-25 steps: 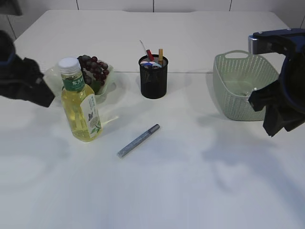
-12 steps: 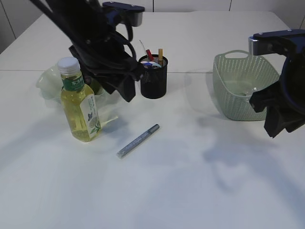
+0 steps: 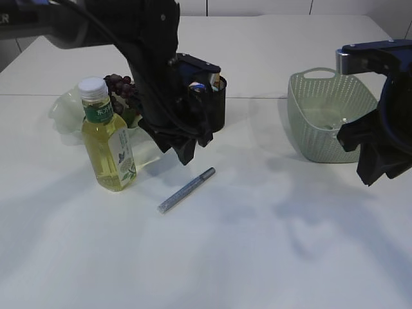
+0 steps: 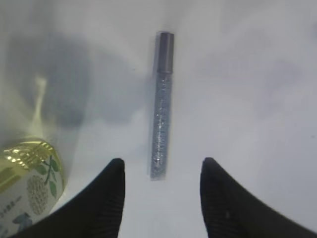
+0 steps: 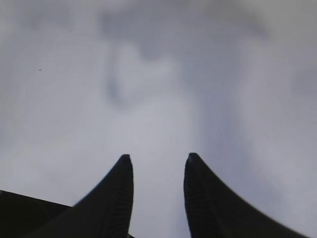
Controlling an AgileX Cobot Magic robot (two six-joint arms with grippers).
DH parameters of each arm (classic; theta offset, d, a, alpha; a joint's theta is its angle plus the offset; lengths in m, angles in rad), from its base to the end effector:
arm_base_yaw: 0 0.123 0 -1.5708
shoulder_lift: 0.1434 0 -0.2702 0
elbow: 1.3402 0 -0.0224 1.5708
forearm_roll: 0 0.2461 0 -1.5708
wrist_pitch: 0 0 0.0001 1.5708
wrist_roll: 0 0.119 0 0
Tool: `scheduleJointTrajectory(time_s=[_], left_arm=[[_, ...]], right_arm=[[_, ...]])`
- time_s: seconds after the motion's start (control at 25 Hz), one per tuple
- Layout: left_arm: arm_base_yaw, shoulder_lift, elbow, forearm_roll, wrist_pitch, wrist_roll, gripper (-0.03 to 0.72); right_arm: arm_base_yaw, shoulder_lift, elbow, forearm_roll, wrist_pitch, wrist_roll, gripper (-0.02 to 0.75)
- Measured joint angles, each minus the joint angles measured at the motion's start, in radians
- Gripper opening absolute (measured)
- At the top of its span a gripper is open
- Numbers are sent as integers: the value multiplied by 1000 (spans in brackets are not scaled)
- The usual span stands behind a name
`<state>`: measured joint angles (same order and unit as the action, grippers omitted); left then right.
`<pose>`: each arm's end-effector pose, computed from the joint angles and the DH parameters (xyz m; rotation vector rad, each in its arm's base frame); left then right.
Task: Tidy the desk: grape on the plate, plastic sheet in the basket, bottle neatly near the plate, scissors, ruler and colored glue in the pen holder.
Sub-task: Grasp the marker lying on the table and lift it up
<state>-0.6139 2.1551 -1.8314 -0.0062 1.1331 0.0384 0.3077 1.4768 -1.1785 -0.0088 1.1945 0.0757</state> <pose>0.3657 -0.2586 0.1723 0.9419 2.7944 -0.0928 0.2654 0.0833 0.2458 -0.3484 2.9572 0.0346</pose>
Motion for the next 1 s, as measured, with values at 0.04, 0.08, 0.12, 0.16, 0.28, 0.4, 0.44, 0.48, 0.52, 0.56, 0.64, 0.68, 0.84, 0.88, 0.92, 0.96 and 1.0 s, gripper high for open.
scheduleJointTrajectory(time_s=[0.04,0.08,0.12,0.16,0.28,0.4,0.44,0.48,0.52,0.56,0.64,0.68,0.84,0.88,0.92,0.96,1.0], left_arm=[[0,16,0,12,-7,0,361],[0,31,0,19,-22,0,361],[0,43,0,22,-36,0,361],[0,54,0,24,-51,0,361],[0,86,-2,27,-81,2,361],[0,105,-2,27,-83,3,361],[0,109,-4,27,-83,3,361],[0,113,-4,25,-83,3,361],[0,118,-4,16,-85,3,361],[0,122,-4,6,-87,6,361],[2,131,-6,-30,-92,17,361],[2,137,-7,-43,-95,22,361],[3,164,-7,-58,-95,32,361],[3,168,-7,-58,-93,32,361],[4,175,-7,-58,-93,33,361],[4,180,-7,-58,-91,33,361],[6,185,-7,-58,-88,33,361]], right_arm=[[0,0,0,0,0,0,290],[0,0,0,0,0,0,290],[0,0,0,0,0,0,290],[0,0,0,0,0,0,290],[0,0,1,0,0,0,290],[0,0,3,0,0,0,290],[0,0,3,0,0,0,290],[0,0,3,0,0,0,290],[0,0,3,0,0,0,290],[0,0,3,0,0,0,290],[0,0,3,0,0,2,290],[0,0,3,0,0,2,290],[0,0,3,0,0,2,290],[0,0,3,0,0,2,290],[0,0,3,0,0,2,290],[0,0,3,0,0,2,290],[0,0,3,0,0,2,290]])
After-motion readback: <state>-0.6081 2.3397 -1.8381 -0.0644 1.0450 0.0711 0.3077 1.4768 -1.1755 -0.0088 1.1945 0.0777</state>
